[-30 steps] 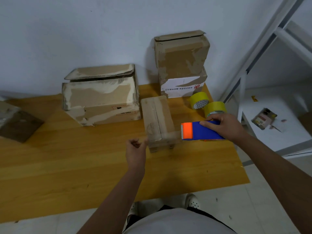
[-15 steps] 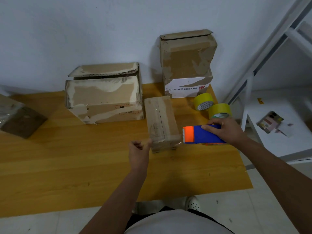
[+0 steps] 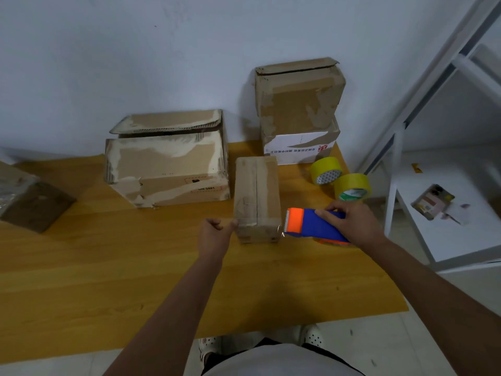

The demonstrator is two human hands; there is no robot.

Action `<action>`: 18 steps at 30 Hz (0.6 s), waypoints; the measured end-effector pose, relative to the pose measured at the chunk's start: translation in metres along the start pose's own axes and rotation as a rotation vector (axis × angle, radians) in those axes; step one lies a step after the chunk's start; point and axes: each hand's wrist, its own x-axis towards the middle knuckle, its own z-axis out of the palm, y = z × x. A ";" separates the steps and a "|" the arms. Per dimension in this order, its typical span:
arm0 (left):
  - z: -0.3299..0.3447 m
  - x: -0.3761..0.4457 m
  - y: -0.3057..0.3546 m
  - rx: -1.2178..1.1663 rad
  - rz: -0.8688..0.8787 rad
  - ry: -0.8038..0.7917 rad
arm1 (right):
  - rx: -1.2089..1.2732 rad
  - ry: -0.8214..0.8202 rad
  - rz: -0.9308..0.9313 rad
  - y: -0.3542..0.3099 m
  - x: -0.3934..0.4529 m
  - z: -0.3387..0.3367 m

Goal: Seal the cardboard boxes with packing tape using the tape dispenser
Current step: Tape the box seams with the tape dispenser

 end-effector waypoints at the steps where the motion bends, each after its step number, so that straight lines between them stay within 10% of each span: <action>1: -0.001 0.003 0.002 0.009 0.003 -0.010 | 0.004 0.005 0.008 0.000 -0.001 0.002; 18: -0.014 0.018 0.012 0.085 0.001 -0.130 | 0.050 -0.004 0.094 -0.003 -0.005 0.013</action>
